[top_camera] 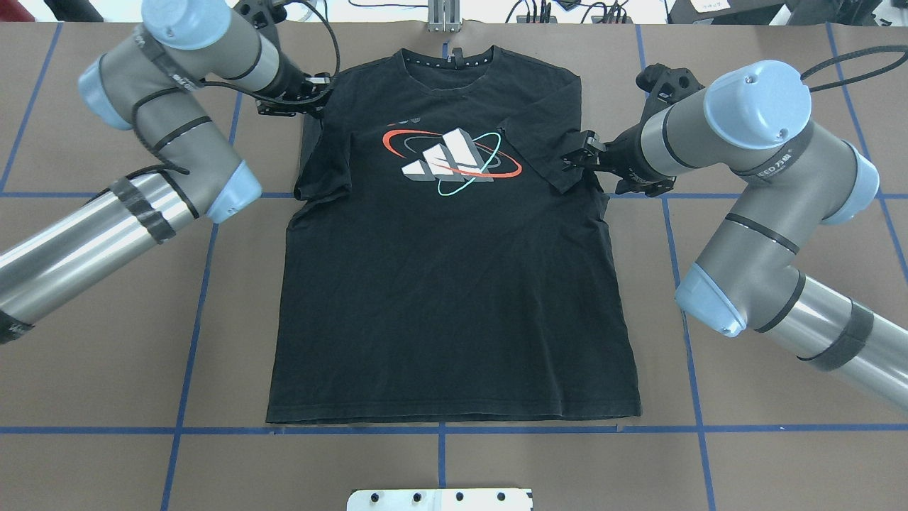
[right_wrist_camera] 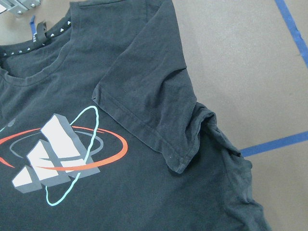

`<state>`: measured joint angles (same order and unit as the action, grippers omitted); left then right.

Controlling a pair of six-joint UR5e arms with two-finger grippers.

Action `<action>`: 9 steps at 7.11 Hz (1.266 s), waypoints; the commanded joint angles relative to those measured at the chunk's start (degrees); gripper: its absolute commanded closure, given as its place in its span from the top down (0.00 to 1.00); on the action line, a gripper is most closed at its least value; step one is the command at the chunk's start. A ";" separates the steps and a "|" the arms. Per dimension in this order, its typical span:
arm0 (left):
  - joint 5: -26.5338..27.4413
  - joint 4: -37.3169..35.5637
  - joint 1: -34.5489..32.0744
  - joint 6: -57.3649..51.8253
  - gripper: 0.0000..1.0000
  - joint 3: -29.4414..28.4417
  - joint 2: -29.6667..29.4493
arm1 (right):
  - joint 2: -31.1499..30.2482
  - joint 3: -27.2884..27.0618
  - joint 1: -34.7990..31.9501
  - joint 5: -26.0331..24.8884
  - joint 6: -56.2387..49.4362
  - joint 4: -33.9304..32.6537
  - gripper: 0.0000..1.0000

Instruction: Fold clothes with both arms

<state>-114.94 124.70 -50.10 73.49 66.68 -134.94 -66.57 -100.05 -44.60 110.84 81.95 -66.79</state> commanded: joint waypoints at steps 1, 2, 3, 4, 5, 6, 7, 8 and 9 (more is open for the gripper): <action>0.95 0.02 1.92 3.57 0.00 -5.23 -5.58 | 0.22 1.00 0.13 -0.01 0.05 0.26 1.00; 2.51 0.02 3.24 4.20 0.00 -5.25 -5.68 | 0.30 1.35 0.22 -0.01 -0.03 0.26 1.00; 3.40 0.19 4.03 4.38 0.00 -4.90 -5.77 | 0.57 1.87 0.22 0.08 -0.03 0.26 1.00; 3.41 0.28 4.56 4.55 0.00 -4.63 -5.60 | 0.83 2.22 0.31 -0.01 0.05 0.26 1.00; 3.41 0.28 4.74 4.64 0.00 -3.67 -5.16 | 0.92 2.23 0.31 -0.01 -0.03 0.26 1.00; 3.41 0.28 4.75 4.56 0.00 -3.58 -4.98 | 1.01 2.58 0.31 -0.01 -0.03 0.34 1.00; 3.32 0.28 4.75 4.55 0.35 -3.05 -4.89 | 1.01 2.67 0.39 -0.10 0.05 0.26 1.00; 3.23 0.28 4.75 4.38 0.93 -0.53 -3.67 | 1.10 2.67 0.48 -0.53 0.06 0.26 1.00; 2.80 0.11 4.75 4.47 0.99 4.02 -0.79 | 1.18 2.49 0.48 -0.62 0.23 0.34 1.00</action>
<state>-111.78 124.94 -45.36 77.95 66.40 -138.32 -65.49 -97.45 -44.17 110.43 82.03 -66.51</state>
